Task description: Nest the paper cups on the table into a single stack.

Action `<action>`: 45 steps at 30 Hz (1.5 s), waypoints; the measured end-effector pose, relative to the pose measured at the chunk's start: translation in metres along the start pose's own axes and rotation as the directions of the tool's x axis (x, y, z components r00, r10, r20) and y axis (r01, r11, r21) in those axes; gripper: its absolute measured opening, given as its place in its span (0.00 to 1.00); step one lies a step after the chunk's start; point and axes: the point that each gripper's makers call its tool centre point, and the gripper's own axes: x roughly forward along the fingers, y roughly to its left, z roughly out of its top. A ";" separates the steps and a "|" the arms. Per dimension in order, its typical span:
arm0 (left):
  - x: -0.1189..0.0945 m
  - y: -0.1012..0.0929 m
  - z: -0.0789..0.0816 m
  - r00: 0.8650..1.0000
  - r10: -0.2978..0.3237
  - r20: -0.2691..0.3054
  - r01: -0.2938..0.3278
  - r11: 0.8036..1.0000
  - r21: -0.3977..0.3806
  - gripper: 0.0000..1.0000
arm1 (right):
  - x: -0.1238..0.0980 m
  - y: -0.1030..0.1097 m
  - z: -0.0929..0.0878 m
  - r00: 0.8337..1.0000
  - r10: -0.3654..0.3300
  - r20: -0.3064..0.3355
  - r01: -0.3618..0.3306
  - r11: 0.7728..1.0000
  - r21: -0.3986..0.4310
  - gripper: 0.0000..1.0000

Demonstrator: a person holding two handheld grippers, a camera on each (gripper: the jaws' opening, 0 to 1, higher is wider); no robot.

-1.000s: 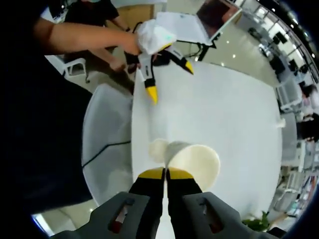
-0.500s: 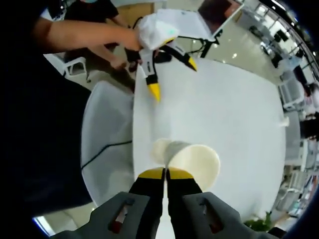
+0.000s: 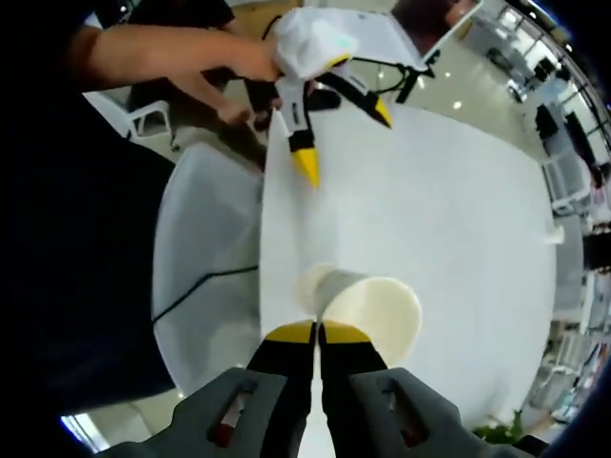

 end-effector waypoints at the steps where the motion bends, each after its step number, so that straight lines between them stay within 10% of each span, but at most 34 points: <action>1: 0.000 0.000 0.001 1.000 0.001 0.002 -0.001 1.000 0.000 0.98 | 0.001 0.000 0.000 1.000 0.004 0.002 -0.004 1.000 0.003 0.00; 45: -0.003 -0.009 -0.004 1.000 -0.001 0.027 0.002 0.998 -0.061 0.98 | 0.065 0.005 -0.010 0.999 0.001 -0.032 -0.001 1.000 -0.001 0.00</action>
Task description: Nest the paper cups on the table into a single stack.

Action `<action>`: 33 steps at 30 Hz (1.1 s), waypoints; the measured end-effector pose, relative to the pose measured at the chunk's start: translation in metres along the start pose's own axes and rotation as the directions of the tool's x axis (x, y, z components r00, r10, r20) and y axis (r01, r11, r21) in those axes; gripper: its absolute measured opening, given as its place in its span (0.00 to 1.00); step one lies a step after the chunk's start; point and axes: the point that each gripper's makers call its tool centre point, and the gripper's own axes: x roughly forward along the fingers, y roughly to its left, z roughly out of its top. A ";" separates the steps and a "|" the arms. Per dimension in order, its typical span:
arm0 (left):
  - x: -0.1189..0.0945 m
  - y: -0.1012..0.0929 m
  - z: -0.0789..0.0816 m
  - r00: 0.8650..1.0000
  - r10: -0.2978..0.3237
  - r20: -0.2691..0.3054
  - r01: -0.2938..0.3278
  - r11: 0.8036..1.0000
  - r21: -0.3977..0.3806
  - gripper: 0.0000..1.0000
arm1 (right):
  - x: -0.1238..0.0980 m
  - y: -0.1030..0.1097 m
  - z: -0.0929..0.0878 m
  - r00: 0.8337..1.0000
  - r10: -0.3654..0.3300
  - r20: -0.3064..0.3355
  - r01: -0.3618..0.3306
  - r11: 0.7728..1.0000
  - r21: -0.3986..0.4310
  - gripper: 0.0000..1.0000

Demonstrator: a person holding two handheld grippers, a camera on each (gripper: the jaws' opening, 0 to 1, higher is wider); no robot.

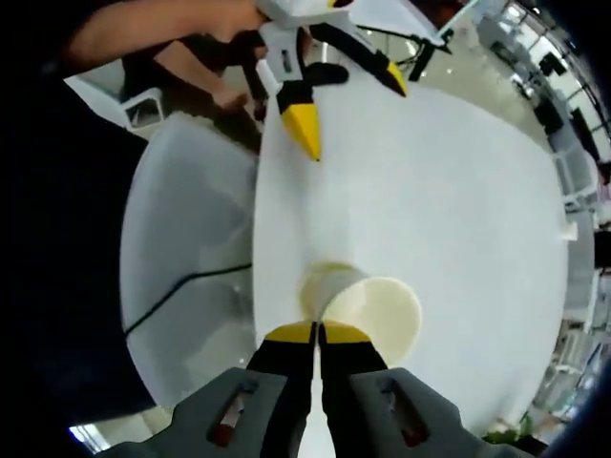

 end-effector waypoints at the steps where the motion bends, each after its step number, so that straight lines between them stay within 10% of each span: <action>1: 0.000 0.000 0.000 1.000 -0.002 0.003 0.002 1.000 -0.007 0.98 | 0.001 -0.001 0.000 1.000 -0.001 0.002 0.001 1.000 0.003 0.00; 33: 0.000 -0.003 -0.005 1.000 -0.008 -0.005 0.007 1.000 -0.017 0.98 | 0.036 0.003 -0.004 1.000 0.010 0.021 -0.011 1.000 0.028 0.00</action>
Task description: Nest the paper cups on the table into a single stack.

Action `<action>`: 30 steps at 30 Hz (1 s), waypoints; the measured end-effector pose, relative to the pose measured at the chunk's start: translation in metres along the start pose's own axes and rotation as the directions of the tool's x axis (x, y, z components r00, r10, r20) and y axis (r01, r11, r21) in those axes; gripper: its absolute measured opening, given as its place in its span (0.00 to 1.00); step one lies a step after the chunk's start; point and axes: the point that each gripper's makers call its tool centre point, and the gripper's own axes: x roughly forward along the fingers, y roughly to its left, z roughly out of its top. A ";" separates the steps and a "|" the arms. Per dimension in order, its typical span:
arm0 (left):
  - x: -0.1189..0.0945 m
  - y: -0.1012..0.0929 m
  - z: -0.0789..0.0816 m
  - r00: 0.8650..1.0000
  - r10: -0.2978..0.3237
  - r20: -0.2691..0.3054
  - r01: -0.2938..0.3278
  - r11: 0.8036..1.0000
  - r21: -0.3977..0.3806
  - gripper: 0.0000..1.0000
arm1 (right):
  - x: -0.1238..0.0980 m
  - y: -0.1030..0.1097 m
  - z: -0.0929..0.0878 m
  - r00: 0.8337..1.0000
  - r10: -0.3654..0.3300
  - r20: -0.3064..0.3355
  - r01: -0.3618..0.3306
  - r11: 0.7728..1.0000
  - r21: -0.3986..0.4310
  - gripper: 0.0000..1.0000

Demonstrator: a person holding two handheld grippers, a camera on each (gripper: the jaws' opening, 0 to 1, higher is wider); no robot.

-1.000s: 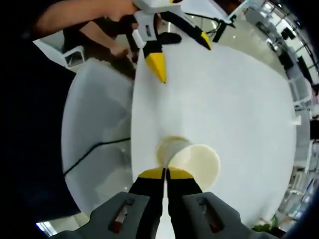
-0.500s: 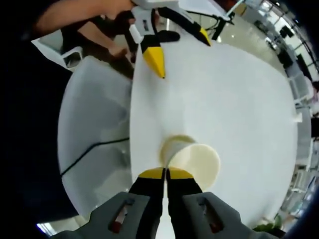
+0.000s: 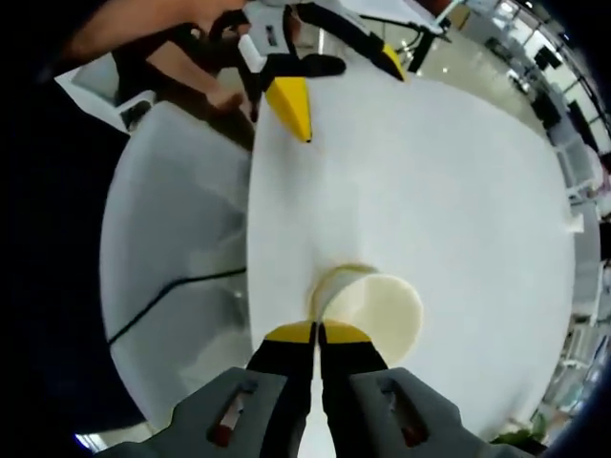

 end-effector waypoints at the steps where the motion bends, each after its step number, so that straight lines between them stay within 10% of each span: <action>1: 0.000 0.000 0.000 1.000 0.001 0.000 -0.001 1.000 0.001 0.98 | 0.001 0.001 0.000 1.000 0.002 0.000 -0.002 1.000 0.001 0.00; 30: 0.005 -0.010 -0.001 1.000 -0.023 -0.003 0.023 1.000 0.004 0.98 | 0.005 0.002 0.004 0.996 0.011 0.091 -0.010 1.000 -0.011 0.06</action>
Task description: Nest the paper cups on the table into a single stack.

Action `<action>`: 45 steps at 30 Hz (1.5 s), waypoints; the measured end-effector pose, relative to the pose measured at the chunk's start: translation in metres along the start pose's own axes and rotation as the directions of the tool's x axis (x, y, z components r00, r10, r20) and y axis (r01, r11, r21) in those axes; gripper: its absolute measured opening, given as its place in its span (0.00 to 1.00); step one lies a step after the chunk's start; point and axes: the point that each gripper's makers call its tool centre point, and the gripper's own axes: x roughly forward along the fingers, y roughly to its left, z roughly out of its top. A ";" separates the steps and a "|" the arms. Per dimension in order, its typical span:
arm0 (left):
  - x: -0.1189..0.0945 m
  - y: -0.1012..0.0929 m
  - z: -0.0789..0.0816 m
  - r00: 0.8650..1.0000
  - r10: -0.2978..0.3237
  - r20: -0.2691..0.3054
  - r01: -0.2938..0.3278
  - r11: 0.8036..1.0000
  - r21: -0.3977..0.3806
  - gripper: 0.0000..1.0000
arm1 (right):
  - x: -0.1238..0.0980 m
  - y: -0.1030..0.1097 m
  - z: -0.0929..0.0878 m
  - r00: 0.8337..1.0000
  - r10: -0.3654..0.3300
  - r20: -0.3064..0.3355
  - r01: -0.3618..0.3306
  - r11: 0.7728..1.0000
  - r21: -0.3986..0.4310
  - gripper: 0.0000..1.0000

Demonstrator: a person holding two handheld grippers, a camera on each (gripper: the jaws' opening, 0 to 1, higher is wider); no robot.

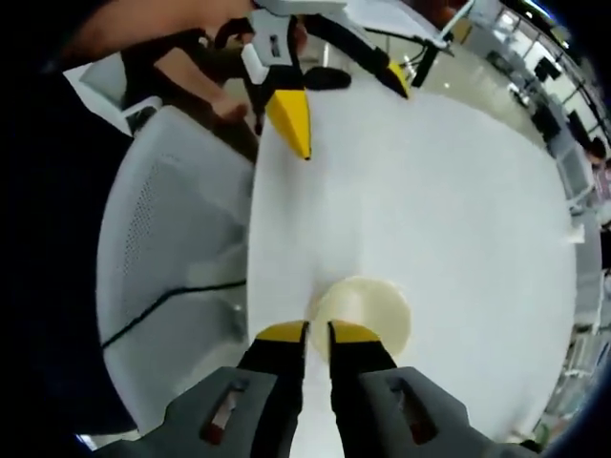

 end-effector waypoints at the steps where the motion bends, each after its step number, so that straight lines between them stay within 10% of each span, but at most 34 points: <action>1: 0.000 0.000 0.000 1.000 -0.001 -0.001 0.001 1.000 0.001 0.98 | 0.001 0.000 -0.001 1.000 0.001 0.002 -0.001 1.000 0.003 0.06; 10: 0.001 -0.006 0.008 1.000 -0.017 0.020 0.017 1.000 0.018 0.98 | -0.012 -0.014 0.006 0.990 -0.047 0.136 0.039 0.997 0.060 0.22; 20: 0.004 -0.017 0.019 0.996 -0.053 0.067 0.047 0.995 0.087 0.98 | -0.046 -0.050 -0.011 0.907 -0.217 0.362 0.155 0.969 0.192 0.53; 26: 0.010 -0.026 0.020 0.996 -0.077 0.052 0.070 0.989 0.128 0.98 | -0.065 -0.055 -0.025 0.801 -0.310 0.512 0.197 0.944 0.263 0.71; 42: 0.006 -0.031 0.032 0.988 -0.040 0.150 0.017 0.989 0.149 0.98 | -0.074 -0.052 -0.058 0.613 -0.454 0.647 0.205 0.882 0.425 0.96; 43: 0.006 -0.031 0.031 0.987 -0.045 0.153 0.023 0.990 0.142 0.98 | -0.080 -0.057 -0.061 0.556 -0.491 0.671 0.238 0.867 0.437 0.97; 45: 0.007 -0.033 0.029 0.988 -0.047 0.146 0.028 0.991 0.134 0.98 | -0.084 -0.060 -0.068 0.510 -0.525 0.682 0.251 0.849 0.466 1.00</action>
